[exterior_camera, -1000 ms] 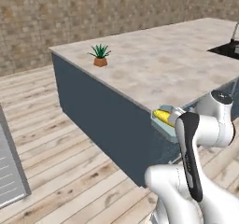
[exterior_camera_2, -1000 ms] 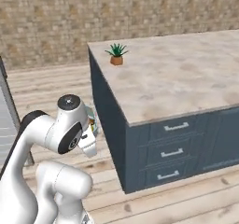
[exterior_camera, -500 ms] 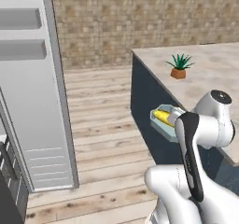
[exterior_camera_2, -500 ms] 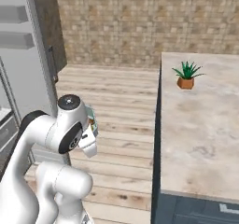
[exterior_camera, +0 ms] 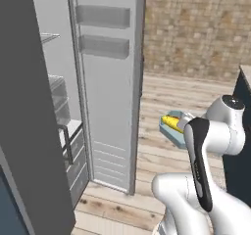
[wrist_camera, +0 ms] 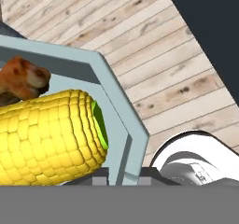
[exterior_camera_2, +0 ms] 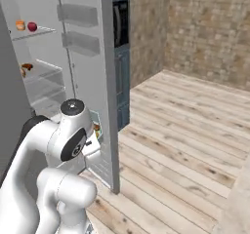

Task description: Place the tupperware on the second highest shelf of the fridge. Make space for the tupperware among the existing items by rearranging them on the shelves if needed. Close the fridge door when finished.

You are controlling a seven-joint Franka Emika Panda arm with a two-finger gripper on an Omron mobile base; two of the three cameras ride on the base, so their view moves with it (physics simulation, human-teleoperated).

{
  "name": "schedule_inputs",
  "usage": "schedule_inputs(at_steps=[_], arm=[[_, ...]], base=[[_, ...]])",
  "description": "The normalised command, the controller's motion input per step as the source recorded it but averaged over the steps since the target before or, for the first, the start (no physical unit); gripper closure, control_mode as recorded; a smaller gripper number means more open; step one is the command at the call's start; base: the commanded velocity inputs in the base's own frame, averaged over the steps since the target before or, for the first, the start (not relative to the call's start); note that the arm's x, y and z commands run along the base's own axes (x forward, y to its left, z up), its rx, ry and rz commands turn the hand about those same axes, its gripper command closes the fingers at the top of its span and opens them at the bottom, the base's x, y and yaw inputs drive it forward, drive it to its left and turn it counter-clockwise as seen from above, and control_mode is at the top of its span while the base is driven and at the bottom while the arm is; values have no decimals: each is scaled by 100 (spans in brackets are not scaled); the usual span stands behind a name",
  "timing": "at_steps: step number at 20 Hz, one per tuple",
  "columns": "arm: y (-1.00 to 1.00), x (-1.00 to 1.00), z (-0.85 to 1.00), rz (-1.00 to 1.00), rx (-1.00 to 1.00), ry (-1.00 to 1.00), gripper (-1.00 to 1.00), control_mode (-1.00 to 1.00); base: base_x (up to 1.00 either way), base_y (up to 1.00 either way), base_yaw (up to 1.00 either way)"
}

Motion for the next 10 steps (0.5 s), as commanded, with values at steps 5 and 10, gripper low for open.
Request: schedule_inputs(at_steps=[5,10], arm=[[0,0,0,0,0,0,100,100],[0,0,0,0,0,0,100,100]], base=[[45,4,72],[100,1,43]])
